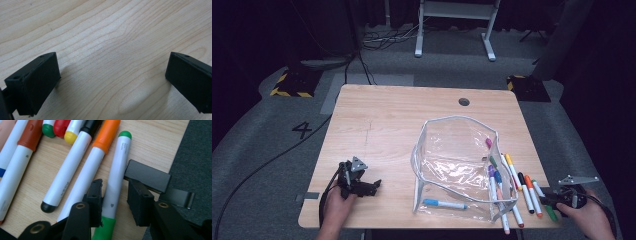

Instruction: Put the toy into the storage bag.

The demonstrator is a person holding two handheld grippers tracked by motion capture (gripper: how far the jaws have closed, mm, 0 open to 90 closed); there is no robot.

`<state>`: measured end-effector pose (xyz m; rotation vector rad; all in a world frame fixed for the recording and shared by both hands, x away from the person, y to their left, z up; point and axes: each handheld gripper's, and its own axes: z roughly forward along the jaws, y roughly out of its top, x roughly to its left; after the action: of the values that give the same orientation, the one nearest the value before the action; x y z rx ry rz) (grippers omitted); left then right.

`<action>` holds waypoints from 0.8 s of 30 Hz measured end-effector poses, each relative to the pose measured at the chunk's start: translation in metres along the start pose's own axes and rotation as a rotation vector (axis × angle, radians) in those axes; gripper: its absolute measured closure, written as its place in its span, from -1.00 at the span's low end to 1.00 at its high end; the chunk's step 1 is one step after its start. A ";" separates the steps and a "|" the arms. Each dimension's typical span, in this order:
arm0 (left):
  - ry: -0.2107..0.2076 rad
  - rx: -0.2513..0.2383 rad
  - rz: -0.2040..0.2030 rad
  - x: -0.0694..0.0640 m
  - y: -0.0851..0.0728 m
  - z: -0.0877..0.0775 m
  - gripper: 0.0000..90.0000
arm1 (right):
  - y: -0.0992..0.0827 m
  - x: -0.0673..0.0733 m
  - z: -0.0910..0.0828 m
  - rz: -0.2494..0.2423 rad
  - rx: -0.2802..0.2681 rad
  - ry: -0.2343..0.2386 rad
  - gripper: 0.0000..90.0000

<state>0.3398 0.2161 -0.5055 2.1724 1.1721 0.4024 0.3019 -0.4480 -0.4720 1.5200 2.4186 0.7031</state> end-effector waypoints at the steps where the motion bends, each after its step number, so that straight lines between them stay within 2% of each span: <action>1: 0.000 0.000 0.000 0.000 0.000 0.000 -1.00 | 0.001 0.001 0.000 0.008 0.002 -0.004 0.49; 4: 0.000 0.000 0.000 0.000 0.000 0.000 -1.00 | 0.003 0.003 0.001 -0.016 0.011 -0.045 0.59; 7: 0.000 0.000 0.000 0.000 0.000 0.000 -1.00 | 0.004 0.004 0.001 -0.010 0.016 -0.067 0.68; 10: 0.000 0.000 0.000 0.000 0.000 0.000 -1.00 | 0.004 0.007 0.001 0.036 0.020 -0.083 0.71; 12: 0.000 0.000 0.000 0.000 0.000 0.000 -1.00 | 0.005 0.008 0.002 0.049 0.018 -0.093 0.71; 16: 0.000 0.000 0.000 0.000 0.000 0.000 -1.00 | 0.006 0.008 0.001 0.075 0.004 -0.082 0.71; 19: 0.000 0.000 0.000 0.000 0.000 0.000 -1.00 | 0.011 0.007 -0.007 0.071 -0.019 -0.075 0.71; 22: 0.000 0.000 0.000 0.000 0.000 0.000 -1.00 | 0.019 0.008 -0.020 0.067 -0.046 -0.062 0.71; 23: 0.000 0.000 0.000 0.000 0.000 0.000 -1.00 | 0.022 0.008 -0.026 0.052 -0.061 -0.060 0.71; 24: 0.000 0.000 0.000 0.000 0.000 0.000 -1.00 | 0.029 0.009 -0.037 0.035 -0.098 -0.046 0.72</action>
<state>0.3398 0.2161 -0.5055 2.1726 1.1721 0.4025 0.3060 -0.4406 -0.4250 1.5266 2.2944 0.7727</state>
